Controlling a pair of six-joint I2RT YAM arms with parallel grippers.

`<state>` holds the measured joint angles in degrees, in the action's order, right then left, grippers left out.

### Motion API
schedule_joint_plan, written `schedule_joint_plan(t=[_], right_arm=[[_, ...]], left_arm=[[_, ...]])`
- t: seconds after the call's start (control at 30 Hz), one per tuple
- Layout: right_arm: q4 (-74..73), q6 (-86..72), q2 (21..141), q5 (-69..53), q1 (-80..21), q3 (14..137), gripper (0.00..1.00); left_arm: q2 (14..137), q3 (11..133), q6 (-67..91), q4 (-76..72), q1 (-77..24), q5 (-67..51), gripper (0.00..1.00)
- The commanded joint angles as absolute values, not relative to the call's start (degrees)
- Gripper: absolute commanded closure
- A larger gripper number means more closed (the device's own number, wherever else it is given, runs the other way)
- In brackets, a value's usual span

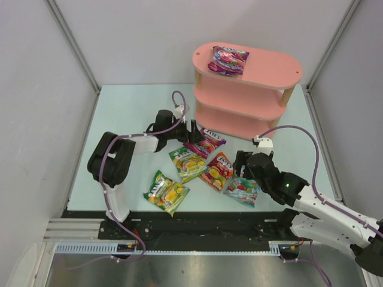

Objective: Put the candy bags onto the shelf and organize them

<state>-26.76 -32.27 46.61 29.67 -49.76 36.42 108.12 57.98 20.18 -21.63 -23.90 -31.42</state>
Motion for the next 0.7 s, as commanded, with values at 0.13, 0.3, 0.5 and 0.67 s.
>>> schedule_joint_plan(t=[0.13,0.3,0.5,0.67], right_arm=[[-26.28,-33.05,48.16,29.97,-49.57,36.30,0.13],[-26.37,-32.78,48.34,30.06,-49.66,36.12,0.13],[-26.72,-32.87,47.99,30.06,-49.57,35.86,0.13],[-27.16,-32.87,47.20,30.32,-49.48,35.77,0.13]], left_arm=[[110.56,62.66,14.15,-18.37,-24.26,-27.59,0.00],[112.41,62.32,14.33,-18.81,-25.13,-29.88,0.00],[114.78,63.10,13.97,-17.67,-26.54,-30.49,0.14],[114.53,63.63,14.76,-15.48,-26.72,-30.94,0.69]])
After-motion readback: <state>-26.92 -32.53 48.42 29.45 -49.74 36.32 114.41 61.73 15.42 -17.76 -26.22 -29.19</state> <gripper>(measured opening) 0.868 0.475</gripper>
